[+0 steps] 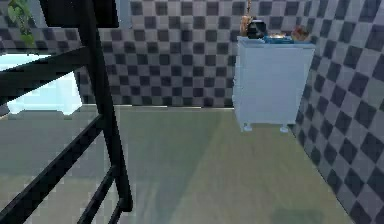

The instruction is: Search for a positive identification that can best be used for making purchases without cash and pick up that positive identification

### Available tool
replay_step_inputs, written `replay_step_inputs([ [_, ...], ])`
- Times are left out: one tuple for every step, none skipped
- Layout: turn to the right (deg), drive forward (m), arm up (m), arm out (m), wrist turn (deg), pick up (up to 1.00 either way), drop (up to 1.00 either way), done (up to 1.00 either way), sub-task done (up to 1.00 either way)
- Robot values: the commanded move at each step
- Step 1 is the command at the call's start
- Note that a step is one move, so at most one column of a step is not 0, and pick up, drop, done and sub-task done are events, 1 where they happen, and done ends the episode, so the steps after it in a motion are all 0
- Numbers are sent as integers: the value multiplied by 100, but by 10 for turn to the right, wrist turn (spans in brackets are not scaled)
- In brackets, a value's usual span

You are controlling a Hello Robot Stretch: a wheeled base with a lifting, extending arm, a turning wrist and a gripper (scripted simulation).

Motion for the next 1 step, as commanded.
replay_step_inputs([
  [30, 0, 0, 0, 0, 0, 0, 0, 0],
])
